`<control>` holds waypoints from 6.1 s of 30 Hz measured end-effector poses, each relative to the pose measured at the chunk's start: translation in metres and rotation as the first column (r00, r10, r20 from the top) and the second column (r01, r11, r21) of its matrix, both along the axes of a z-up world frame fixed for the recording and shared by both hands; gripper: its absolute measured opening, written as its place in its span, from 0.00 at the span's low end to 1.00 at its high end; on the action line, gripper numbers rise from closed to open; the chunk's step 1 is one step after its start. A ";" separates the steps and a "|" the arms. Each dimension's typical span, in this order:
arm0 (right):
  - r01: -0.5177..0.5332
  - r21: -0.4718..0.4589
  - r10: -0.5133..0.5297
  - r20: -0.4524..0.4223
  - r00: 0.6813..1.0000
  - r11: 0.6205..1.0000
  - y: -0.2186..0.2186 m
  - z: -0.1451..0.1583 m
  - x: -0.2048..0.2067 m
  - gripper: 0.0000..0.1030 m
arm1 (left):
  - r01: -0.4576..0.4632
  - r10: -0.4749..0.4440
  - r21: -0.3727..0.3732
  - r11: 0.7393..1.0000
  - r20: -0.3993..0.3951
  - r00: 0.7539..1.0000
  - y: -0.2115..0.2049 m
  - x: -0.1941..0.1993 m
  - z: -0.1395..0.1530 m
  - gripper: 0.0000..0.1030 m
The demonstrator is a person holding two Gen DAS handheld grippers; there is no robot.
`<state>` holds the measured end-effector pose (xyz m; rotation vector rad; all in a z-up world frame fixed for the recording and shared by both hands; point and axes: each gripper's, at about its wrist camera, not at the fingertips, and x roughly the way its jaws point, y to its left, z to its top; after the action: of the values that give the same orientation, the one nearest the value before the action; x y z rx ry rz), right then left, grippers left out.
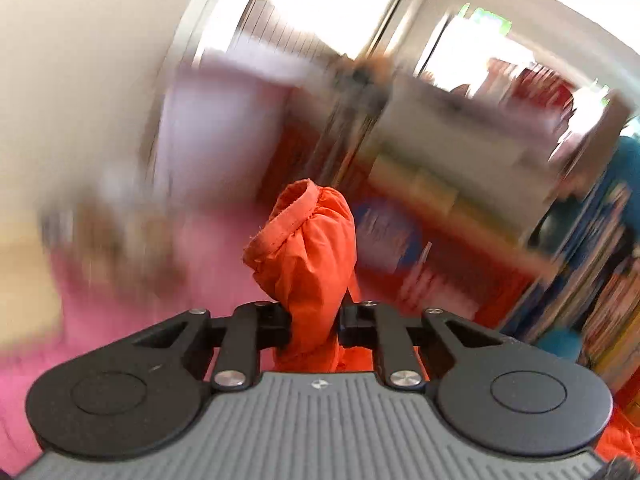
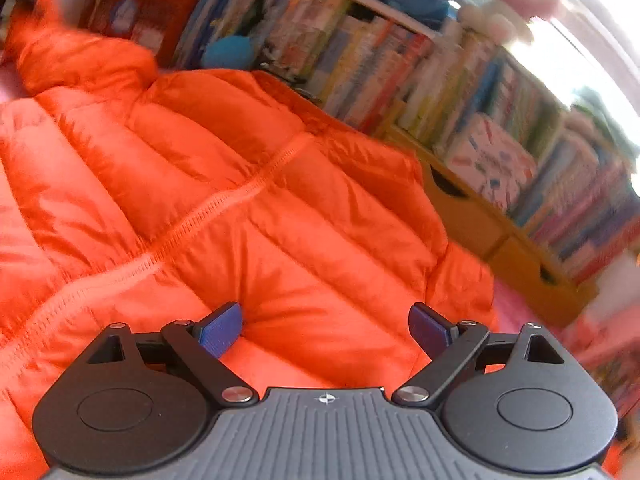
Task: Fold clothes
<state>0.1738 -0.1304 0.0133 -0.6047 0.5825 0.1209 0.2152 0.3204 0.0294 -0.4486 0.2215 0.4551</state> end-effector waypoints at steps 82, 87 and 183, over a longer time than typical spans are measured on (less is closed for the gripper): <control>0.155 0.498 -0.123 -0.098 0.988 0.853 -0.099 -0.001 0.014 0.88 | 0.670 -0.483 0.348 0.656 -0.488 0.727 -0.266 -0.027 -0.009 0.83; -0.017 0.504 0.120 -0.174 0.977 0.864 -0.035 -0.020 -0.019 0.90 | 0.693 -0.458 0.338 0.637 -0.557 0.693 -0.275 -0.045 -0.034 0.84; 0.098 0.712 0.030 -0.166 0.986 0.695 -0.149 0.006 0.192 0.82 | 0.801 -0.682 -0.011 0.598 -0.532 0.502 -0.295 0.208 -0.053 0.84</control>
<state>0.3657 -0.2795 0.0189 0.1980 0.6493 0.3512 0.4229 0.0255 -0.0241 0.0538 0.8208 -0.3057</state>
